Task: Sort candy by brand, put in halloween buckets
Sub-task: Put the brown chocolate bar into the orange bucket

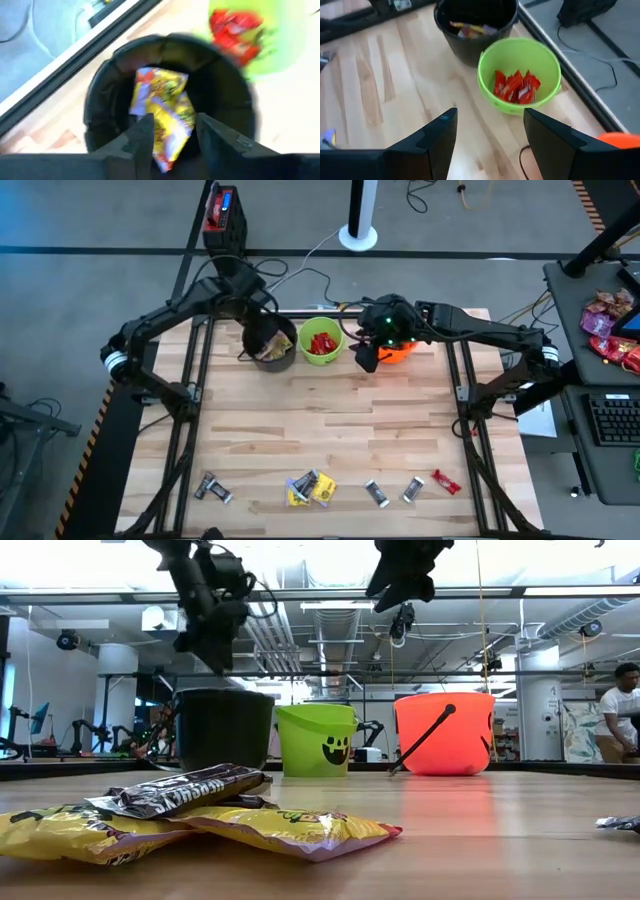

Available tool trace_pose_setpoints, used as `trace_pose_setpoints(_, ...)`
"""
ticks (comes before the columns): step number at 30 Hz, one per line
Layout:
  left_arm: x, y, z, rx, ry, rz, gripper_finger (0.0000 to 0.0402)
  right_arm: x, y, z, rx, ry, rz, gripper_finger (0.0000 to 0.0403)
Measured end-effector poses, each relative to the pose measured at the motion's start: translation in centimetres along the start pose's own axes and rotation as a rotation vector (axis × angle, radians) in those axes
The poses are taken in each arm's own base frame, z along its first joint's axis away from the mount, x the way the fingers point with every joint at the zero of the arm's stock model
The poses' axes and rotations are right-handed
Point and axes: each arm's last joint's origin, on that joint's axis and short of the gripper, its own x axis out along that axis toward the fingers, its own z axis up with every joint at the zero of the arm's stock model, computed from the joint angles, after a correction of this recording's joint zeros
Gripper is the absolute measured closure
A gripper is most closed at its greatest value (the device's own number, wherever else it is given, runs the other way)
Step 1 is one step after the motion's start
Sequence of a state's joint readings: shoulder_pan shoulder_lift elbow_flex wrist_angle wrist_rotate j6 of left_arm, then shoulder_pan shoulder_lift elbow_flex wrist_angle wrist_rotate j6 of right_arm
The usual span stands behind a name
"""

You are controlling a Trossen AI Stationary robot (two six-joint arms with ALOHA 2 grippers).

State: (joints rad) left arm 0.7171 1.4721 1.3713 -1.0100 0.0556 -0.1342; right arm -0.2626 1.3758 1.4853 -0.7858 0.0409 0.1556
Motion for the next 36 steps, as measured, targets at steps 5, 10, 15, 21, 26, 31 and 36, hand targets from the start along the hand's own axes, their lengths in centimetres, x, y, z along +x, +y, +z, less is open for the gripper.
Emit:
trace_pose_setpoints(5,-2.9,-3.4,0.2,-0.030,-0.137,-0.177,0.0259,-0.1,0.1,-1.2,0.036,0.141,0.099,0.0181)
trace_pose_setpoints(10,-5.2,-10.0,-0.6,0.137,-0.371,-0.402,0.0258,-0.5,0.8,-3.0,0.182,0.353,0.207,0.0181)
trace_pose_setpoints(15,-6.1,-16.8,-3.5,0.469,-0.473,-0.572,0.0258,-0.8,3.4,-5.7,0.326,0.604,0.265,0.0181)
trace_pose_setpoints(21,-6.5,-17.9,-5.2,0.575,-0.434,-0.598,0.0269,-0.9,8.5,-9.1,0.421,0.769,0.228,0.0181)
trace_pose_setpoints(26,-6.6,-16.9,-6.3,0.623,-0.432,-0.608,0.0284,-1.1,11.9,-13.6,0.487,0.938,0.124,0.0181)
trace_pose_setpoints(31,-6.0,-15.9,-8.0,0.593,-0.442,-0.700,0.0286,-1.1,13.9,-18.8,0.612,1.096,-0.034,0.0181)
trace_pose_setpoints(36,-5.5,-14.5,-9.8,0.471,-0.422,-0.744,0.0286,-0.1,16.7,-22.6,0.880,1.133,-0.024,0.0181)
